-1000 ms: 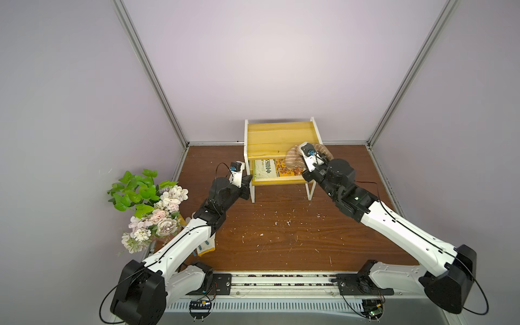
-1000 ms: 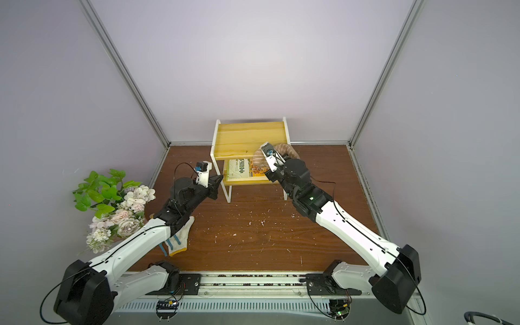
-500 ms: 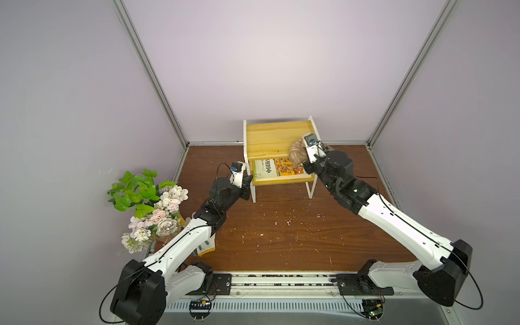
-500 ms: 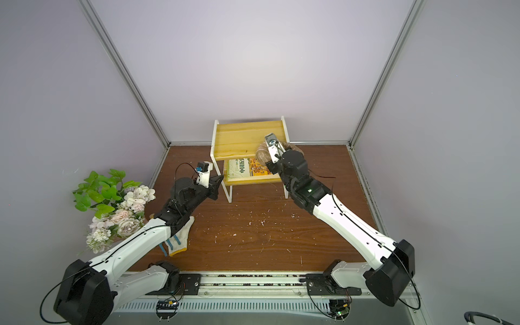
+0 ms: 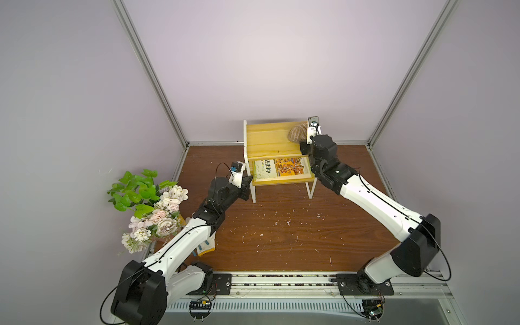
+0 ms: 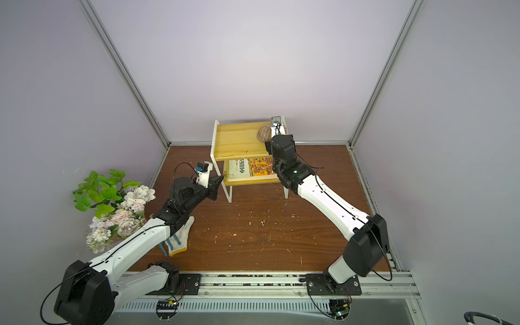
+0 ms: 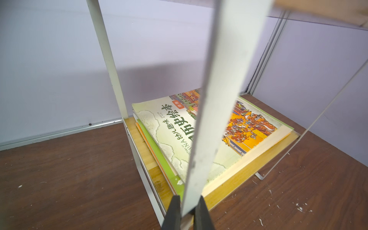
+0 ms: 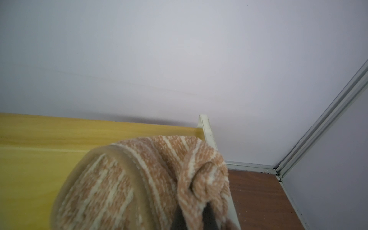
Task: Wipe the bookshelf clean with a cloth
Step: Wipe the dust from the shelf.
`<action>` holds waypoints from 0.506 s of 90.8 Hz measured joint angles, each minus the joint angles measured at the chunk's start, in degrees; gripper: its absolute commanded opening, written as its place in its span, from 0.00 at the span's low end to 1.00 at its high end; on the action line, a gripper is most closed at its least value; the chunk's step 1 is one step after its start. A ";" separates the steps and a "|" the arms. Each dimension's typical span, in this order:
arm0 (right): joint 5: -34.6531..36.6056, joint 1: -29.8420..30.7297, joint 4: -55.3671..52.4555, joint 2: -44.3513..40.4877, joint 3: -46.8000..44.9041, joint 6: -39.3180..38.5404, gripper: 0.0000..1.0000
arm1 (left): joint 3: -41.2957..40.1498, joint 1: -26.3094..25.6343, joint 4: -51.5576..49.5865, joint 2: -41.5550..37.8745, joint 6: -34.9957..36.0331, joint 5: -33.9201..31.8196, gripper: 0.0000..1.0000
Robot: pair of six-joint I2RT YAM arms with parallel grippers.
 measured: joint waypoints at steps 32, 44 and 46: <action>8.52 -0.31 3.41 15.65 16.37 3.78 0.00 | -0.17 1.31 0.42 0.02 0.33 0.24 0.00; 9.57 -0.20 7.37 12.39 10.75 3.06 0.00 | -0.50 1.42 0.76 -0.11 0.59 0.70 0.00; 9.81 -0.20 8.22 11.93 9.92 3.02 0.00 | -0.52 1.42 0.85 -0.11 0.72 0.79 0.00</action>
